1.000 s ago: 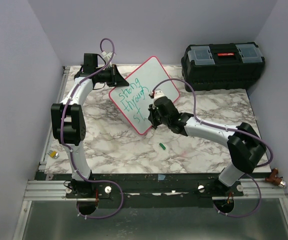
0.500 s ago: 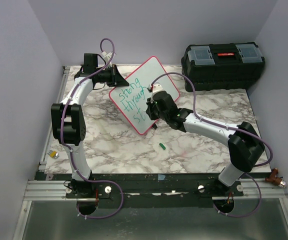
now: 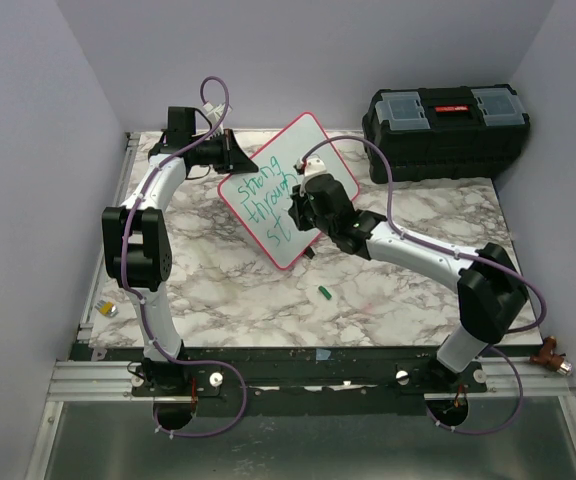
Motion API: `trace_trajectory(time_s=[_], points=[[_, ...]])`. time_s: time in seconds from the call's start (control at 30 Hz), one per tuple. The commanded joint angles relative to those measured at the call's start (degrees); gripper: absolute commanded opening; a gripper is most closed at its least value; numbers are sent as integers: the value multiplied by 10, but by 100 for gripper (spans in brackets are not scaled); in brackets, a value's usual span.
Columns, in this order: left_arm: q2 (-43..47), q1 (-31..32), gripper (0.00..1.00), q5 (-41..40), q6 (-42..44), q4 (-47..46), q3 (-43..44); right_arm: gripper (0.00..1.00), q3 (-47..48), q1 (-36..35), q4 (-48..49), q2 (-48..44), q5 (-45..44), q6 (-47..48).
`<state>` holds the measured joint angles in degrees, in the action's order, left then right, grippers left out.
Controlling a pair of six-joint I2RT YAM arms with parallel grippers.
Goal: Write a sentence on the whiteboard
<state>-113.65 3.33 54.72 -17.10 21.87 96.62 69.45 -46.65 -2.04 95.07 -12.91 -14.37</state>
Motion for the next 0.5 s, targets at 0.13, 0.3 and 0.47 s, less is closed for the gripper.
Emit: trace_trajectory(time_s=[0.13,0.3,0.47], points=[[2,0,0,-15,44,-31,-6,1,19,1,14,31,-27,11],[2,0,0,-14,44,-31,-7,1,8,2,15,36,-30,11],[3,0,0,-14,44,-31,-8,1,-11,1,14,31,-30,9]])
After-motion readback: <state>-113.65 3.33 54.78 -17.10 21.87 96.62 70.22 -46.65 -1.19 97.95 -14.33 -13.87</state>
